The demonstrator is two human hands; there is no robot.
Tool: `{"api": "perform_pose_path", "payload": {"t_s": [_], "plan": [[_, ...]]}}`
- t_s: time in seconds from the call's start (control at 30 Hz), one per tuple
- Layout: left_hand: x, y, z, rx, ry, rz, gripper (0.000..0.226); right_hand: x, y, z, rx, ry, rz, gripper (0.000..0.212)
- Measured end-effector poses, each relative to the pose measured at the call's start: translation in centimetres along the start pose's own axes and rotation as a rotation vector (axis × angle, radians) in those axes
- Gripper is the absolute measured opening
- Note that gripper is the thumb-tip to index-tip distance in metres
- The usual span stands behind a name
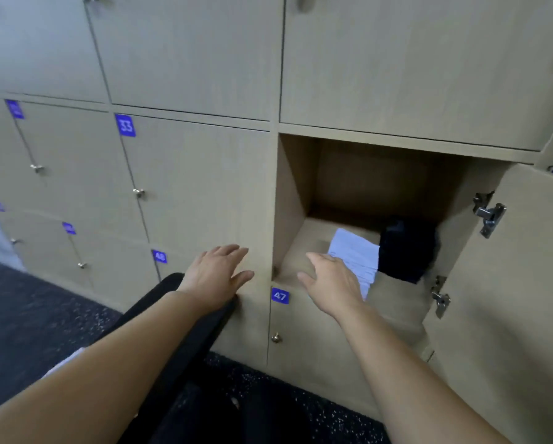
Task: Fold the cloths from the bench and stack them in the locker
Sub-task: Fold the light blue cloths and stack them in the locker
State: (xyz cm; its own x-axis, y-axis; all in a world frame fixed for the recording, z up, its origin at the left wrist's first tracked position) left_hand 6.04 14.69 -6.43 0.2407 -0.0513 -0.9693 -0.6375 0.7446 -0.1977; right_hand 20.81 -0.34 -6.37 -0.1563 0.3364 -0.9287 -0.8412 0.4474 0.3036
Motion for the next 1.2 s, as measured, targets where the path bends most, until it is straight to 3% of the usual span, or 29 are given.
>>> {"api": "perform_pose_path", "payload": {"t_s": [0.17, 0.3, 0.43, 0.57, 1.0, 1.2], "plan": [[-0.7, 9.9, -9.3, -0.232, -0.015, -0.003, 0.056, 3.9, 8.7, -3.0, -0.128, 0.051, 0.029, 0.038], [-1.1, 16.4, -16.0, -0.393, -0.036, 0.0, 0.056, 7.7, 14.8, -5.0, -0.246, 0.086, 0.023, 0.018], [-0.4, 21.5, -21.4, -0.525, -0.048, -0.002, 0.056, 11.8, 19.7, -7.0, -0.357, 0.163, 0.027, 0.049], [1.2, 24.8, -25.0, -0.597, -0.033, -0.02, 0.049, 16.1, 22.6, -8.6, -0.423, 0.264, 0.014, 0.047], [8.9, 30.9, -23.2, -0.7, 0.063, -0.081, 0.037, 24.7, 24.8, -5.1, -0.49, 0.391, -0.019, 0.034], [10.6, 33.4, -22.3, -0.738, 0.081, -0.085, 0.044, 27.9, 26.4, -5.4, -0.69, 0.46, 0.029, 0.046]]}}
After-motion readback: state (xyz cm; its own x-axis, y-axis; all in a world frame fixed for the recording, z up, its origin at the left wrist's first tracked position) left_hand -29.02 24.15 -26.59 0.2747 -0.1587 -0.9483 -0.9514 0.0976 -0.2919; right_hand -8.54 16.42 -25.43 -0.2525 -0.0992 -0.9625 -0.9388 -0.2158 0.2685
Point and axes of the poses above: each hand's wrist, its own z-axis towards the middle knuckle, its own x-axis out of the palm, y = z × x, the point moved 3 cm from there along z, towards the middle knuckle, and after that the axes turned 9 degrees about -x, right-handed, at the moved point
